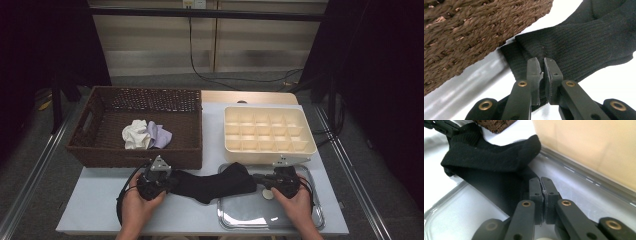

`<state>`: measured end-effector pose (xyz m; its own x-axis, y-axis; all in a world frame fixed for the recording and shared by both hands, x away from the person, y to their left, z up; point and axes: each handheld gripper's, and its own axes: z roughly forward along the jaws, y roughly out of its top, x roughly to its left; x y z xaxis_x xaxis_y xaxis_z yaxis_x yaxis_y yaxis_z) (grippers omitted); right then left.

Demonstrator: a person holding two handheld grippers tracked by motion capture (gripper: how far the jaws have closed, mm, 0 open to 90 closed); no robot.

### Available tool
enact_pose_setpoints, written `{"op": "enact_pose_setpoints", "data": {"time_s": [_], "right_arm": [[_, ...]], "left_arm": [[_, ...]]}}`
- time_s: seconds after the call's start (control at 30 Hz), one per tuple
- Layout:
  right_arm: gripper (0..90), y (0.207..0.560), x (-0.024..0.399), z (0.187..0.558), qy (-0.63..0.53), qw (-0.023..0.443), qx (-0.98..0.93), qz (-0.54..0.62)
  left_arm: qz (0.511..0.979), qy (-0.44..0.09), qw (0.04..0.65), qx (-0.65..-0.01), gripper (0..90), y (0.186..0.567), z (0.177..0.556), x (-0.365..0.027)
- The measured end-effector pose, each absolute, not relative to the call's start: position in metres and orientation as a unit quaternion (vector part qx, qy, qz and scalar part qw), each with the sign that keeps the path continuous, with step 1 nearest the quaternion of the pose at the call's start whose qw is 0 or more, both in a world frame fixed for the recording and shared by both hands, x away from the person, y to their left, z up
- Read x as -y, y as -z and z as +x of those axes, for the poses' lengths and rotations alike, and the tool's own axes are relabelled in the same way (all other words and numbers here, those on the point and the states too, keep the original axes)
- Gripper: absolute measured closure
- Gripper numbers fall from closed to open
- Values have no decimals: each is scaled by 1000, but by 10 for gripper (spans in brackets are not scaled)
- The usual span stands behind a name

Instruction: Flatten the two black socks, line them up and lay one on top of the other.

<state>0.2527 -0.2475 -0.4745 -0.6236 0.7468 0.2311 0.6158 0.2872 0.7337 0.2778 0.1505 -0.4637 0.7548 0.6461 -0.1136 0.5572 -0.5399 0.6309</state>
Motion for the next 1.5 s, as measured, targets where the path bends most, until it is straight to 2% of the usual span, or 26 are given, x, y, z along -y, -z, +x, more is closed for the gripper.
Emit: {"op": "enact_pose_setpoints", "data": {"time_s": [0.03,0.07,0.2,0.43,0.53,0.67,0.77,1.0,1.1,1.27,1.37,1.4,1.5], "right_arm": [[807,473,246,251,-409,93,-798,432],[791,472,247,251,-406,103,-801,429],[692,457,248,251,-432,108,-783,435],[627,453,226,267,-432,97,-782,439],[633,461,218,277,-421,87,-788,441],[842,467,214,280,-415,80,-795,434],[877,459,219,276,-435,87,-788,427],[880,434,232,251,-483,97,-768,410],[879,438,237,242,-489,97,-764,410],[872,461,236,237,-458,64,-784,414],[819,469,231,236,-434,52,-799,413],[786,469,229,235,-434,57,-799,412],[768,463,230,235,-438,68,-797,409]], "left_arm": [[872,-61,338,-349,832,463,278,-151],[870,-58,340,-351,829,462,278,-152],[872,-53,341,-348,825,461,276,-151],[873,-52,341,-344,824,464,277,-148],[874,-51,341,-341,823,464,277,-149],[872,-50,347,-341,823,462,277,-150],[869,-53,353,-343,823,458,277,-153],[854,-66,381,-348,824,443,274,-163],[851,-78,385,-348,825,444,273,-164],[859,-46,359,-362,806,453,277,-163],[857,-38,353,-374,749,458,279,-163],[855,-42,359,-373,743,456,279,-163],[854,-56,365,-367,759,450,276,-164]]}}
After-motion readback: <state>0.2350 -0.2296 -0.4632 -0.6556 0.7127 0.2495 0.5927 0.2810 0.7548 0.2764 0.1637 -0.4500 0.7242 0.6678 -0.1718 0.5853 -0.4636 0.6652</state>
